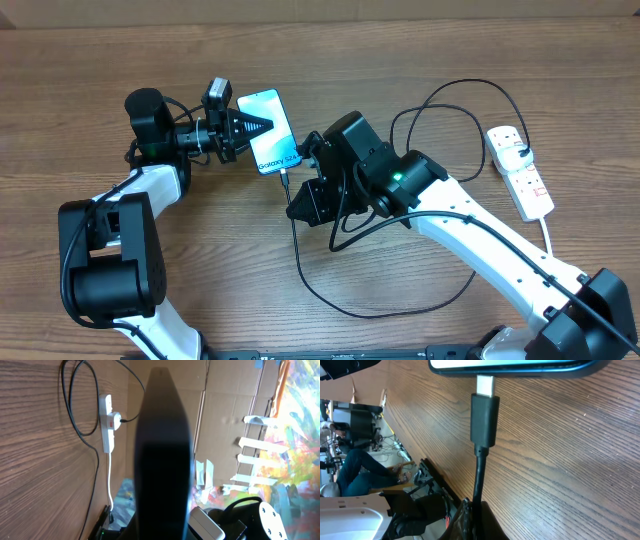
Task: Plug charger to phone and switch on socket
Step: 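Push the plug up into the phone port with the right gripper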
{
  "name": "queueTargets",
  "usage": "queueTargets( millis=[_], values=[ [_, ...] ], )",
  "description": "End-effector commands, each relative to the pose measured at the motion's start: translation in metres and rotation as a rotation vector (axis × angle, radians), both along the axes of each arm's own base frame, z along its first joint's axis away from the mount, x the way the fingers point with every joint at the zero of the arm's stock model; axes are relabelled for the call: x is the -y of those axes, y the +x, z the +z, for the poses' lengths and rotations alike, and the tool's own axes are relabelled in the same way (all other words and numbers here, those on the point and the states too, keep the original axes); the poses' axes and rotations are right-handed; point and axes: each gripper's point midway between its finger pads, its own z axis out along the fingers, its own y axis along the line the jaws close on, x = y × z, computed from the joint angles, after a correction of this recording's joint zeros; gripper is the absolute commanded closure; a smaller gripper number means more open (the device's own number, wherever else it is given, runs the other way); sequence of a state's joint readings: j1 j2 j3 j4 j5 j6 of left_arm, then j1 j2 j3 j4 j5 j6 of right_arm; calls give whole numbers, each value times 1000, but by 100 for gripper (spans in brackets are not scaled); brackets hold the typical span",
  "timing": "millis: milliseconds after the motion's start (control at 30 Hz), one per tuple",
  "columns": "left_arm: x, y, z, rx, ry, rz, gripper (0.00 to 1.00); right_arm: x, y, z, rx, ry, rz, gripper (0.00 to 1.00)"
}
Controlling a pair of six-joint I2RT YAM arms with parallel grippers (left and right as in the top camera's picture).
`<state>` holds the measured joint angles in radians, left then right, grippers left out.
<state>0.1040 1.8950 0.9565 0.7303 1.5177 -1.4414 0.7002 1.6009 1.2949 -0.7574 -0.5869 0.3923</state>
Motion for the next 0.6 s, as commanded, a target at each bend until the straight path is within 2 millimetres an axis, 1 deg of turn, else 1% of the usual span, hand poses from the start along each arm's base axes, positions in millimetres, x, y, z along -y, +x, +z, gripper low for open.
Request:
queueTargets(
  millis=[0, 267, 500, 567],
  values=[
    [3, 5, 10, 36, 4, -3, 96, -5, 6, 16, 35, 33, 0, 96],
    [3, 5, 10, 37, 5, -3, 96, -5, 7, 13, 37, 22, -5, 96],
    [3, 5, 10, 37, 5, -3, 96, -5, 7, 1, 6, -3, -5, 96],
    [3, 5, 10, 37, 5, -3, 96, -5, 7, 1, 4, -5, -4, 96]
  ],
)
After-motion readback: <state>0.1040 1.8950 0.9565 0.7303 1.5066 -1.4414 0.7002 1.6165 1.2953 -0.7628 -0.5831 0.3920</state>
